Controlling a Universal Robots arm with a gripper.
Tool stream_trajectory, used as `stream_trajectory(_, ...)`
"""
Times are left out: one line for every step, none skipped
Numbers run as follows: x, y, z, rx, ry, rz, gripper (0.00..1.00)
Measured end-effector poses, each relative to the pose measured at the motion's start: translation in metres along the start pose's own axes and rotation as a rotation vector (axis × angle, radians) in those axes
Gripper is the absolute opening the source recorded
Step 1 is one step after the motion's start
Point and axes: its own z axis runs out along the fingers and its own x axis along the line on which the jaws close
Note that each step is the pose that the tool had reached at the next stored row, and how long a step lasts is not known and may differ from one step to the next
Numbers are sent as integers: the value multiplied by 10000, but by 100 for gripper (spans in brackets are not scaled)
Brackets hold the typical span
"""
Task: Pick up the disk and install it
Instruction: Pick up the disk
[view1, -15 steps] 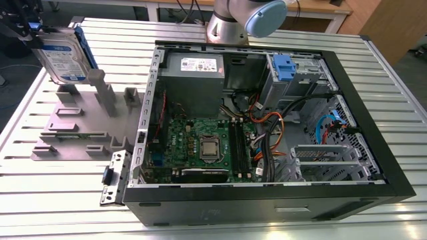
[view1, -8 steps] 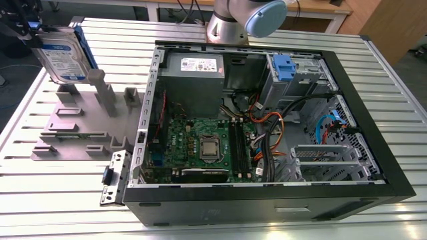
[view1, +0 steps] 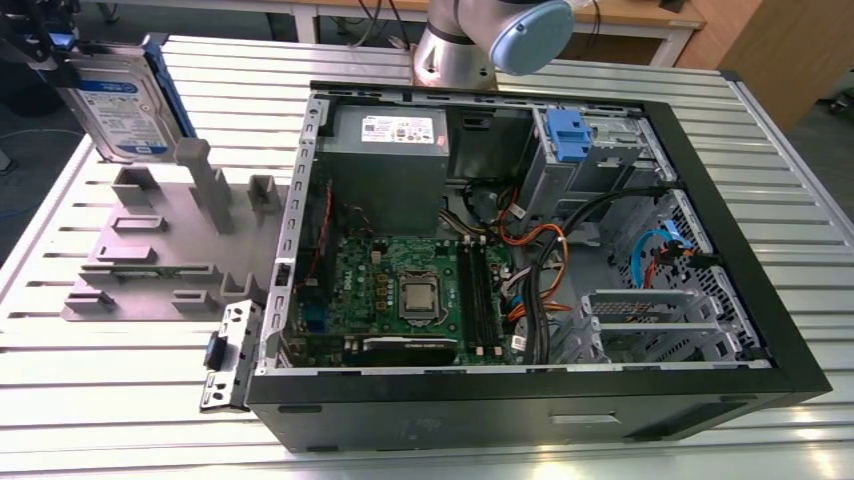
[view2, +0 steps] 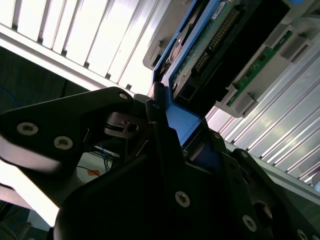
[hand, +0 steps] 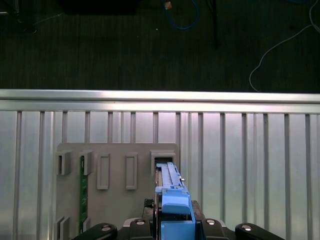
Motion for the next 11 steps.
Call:
stream_trajectory(0,0,-6,0,0,0,37)
stream_trajectory(0,0,-7,0,0,0,37)
stream_trajectory(0,0,-8,0,0,0,37)
stream_trajectory(0,1,-13,-4,2,0,37)
stream_trajectory(-1,1,-17,-3,1,0,37)
stream_trajectory(-1,0,-21,-1,1,0,37)
stream_trajectory(-1,1,-25,-1,0,0,37)
stream_trajectory(-1,1,-29,-1,0,0,37)
stream_trajectory(-1,1,-35,-1,1,0,37)
stream_trajectory(-2,1,-41,0,0,0,37)
stream_trajectory(-2,1,-50,-2,1,0,37)
